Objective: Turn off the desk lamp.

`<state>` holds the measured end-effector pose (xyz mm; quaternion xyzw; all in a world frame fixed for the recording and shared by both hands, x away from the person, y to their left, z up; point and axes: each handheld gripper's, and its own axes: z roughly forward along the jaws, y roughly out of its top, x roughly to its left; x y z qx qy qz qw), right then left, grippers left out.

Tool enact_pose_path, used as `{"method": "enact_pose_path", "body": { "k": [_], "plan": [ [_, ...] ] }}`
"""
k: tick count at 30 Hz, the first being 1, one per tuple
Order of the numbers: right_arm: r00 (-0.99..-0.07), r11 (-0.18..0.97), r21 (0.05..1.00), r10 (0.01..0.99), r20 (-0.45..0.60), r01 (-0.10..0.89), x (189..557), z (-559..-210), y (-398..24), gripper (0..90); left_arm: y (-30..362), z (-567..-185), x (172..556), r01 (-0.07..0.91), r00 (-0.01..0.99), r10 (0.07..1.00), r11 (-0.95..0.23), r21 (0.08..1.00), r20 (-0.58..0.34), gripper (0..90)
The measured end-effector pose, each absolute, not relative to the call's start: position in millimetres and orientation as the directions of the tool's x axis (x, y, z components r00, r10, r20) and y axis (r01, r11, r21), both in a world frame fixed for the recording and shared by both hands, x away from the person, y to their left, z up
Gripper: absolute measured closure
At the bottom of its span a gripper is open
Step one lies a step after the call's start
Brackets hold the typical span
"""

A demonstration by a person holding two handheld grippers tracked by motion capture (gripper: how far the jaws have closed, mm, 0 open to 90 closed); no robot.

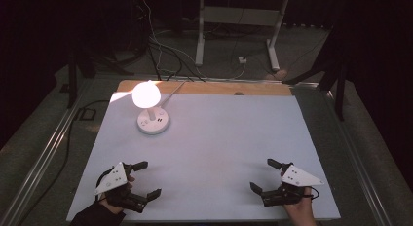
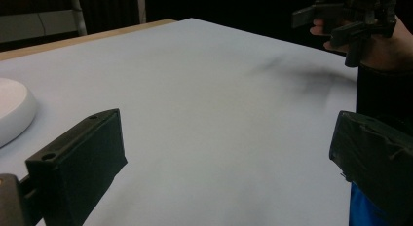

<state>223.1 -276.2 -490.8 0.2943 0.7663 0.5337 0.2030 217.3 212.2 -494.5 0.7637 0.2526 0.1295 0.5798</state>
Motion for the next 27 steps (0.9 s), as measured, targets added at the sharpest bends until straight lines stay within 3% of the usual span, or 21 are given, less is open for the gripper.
{"method": "enact_pose_path", "body": {
  "k": [17,27],
  "plan": [
    [-0.736,0.241,0.942,0.677,0.008,0.233,221.5,-489.4,-277.9,0.0,204.6,-492.6,213.5,0.246,0.855,0.511,-0.252,0.936,-0.087,0.4],
    [-0.732,0.237,0.943,0.681,0.010,0.234,220.6,-489.2,-276.9,0.0,198.0,-479.7,217.5,0.281,0.861,0.493,-0.253,0.926,-0.127,0.4]
  ]
}}
